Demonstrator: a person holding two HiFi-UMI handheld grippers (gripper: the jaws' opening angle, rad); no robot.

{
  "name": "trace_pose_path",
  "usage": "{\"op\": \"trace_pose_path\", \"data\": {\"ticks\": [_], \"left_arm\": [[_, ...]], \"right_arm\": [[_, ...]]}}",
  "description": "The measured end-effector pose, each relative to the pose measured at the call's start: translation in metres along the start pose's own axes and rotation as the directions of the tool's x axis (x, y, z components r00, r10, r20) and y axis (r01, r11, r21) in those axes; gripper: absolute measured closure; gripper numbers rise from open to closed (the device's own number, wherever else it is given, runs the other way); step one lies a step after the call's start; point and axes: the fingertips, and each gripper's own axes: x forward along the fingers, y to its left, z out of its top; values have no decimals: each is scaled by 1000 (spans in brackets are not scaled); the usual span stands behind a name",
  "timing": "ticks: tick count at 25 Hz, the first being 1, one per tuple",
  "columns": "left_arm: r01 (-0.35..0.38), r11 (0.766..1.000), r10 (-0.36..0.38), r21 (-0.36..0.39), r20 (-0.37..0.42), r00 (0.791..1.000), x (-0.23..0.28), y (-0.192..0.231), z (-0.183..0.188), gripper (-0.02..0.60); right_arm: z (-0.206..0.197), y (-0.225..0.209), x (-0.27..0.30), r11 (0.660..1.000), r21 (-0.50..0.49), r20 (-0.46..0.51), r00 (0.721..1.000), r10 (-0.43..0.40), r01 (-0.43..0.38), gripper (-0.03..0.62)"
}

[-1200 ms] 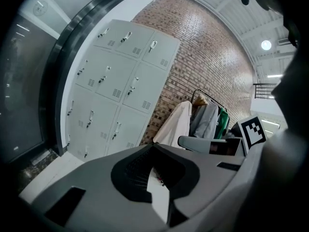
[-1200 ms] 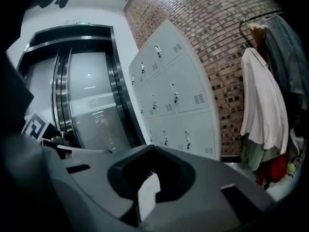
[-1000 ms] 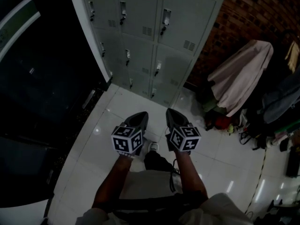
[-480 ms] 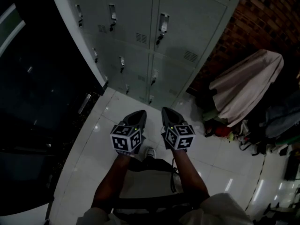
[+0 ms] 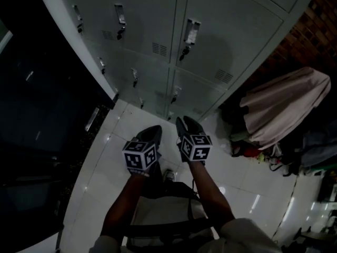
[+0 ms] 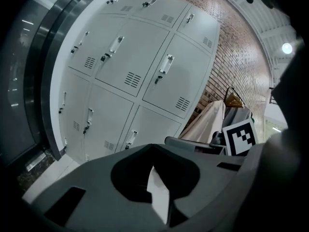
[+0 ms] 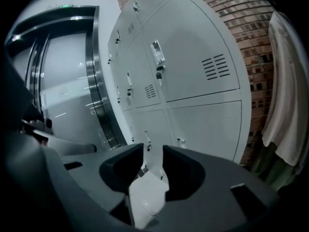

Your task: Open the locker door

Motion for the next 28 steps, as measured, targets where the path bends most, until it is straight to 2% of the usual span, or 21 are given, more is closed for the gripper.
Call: {"op": "trace_pose_path", "data": {"ticks": [5,17,22,25,28], "left_arm": [[17,999,-18,-30,-26,1000,36,30,11,583],[15,997,-25,-76,-130,991,113,100,19,583],[25,995,-41,-94,-167,985,126,114,13,583],[27,996,-44,-87,-200,979,128,121,11,583],[21,995,-41,-100,-201,979,130,131,13,583]], "right_arm": [[-11,-28,65,998,38,-53,997,-51,53,391],[-39,-79,186,976,86,-142,972,-187,200,391],[-51,-89,221,965,83,-177,957,-231,249,391],[-54,-100,236,955,69,-168,947,-274,288,391],[-54,-106,248,947,52,-149,940,-308,318,388]]}}
